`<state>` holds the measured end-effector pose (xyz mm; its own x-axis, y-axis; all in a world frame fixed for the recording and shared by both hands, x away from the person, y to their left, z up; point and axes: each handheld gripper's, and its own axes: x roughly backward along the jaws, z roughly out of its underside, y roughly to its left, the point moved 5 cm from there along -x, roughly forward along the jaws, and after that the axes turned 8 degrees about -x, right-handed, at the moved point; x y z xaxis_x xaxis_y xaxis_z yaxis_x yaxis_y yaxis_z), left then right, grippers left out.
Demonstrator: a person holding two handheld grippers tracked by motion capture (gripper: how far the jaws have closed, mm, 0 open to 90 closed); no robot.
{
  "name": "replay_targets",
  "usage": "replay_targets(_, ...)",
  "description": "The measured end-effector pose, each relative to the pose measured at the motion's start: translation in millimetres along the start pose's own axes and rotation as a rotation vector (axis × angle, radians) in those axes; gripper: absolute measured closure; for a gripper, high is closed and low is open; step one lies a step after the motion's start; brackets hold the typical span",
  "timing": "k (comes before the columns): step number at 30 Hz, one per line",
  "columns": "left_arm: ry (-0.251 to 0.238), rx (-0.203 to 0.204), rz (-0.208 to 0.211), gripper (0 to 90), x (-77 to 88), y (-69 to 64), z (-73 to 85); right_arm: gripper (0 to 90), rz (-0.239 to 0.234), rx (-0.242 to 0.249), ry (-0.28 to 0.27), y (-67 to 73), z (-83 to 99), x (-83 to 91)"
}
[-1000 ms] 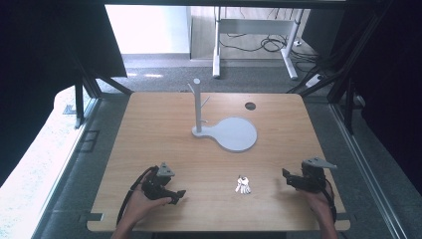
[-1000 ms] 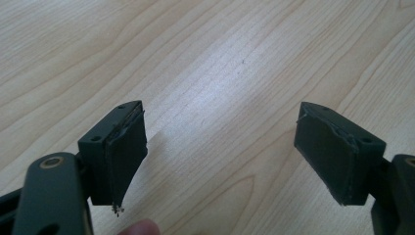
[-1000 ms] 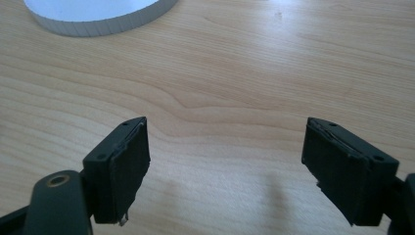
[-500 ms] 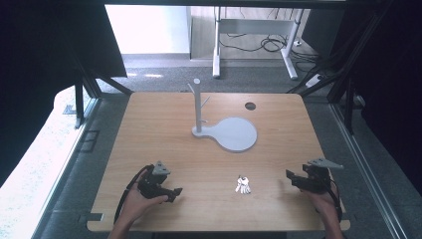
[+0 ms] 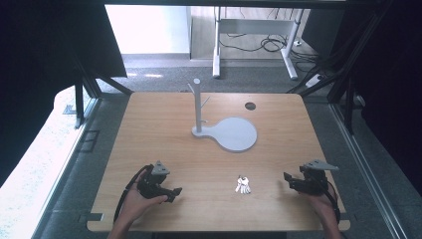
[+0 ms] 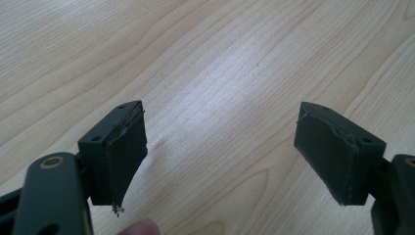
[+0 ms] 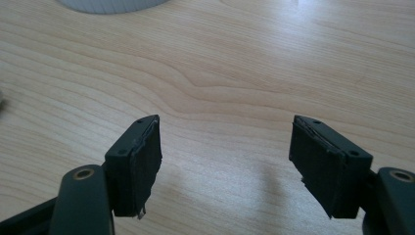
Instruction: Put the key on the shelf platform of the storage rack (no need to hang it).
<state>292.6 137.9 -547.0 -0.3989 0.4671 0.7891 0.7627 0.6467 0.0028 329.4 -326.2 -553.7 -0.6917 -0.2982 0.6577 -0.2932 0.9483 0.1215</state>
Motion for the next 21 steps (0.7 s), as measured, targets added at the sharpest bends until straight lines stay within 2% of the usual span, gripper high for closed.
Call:
replay_targets(9,-0.001,0.001,0.000,20.1,0.8,0.1,-0.2,31.6,-0.029,-0.006,-0.004,4.4,-2.2,3.5)
replay_targets(21,0.001,0.022,-0.015,20.1,3.0,3.3,1.8,36.6,-0.049,0.018,0.064,12.9,-1.1,-1.2)
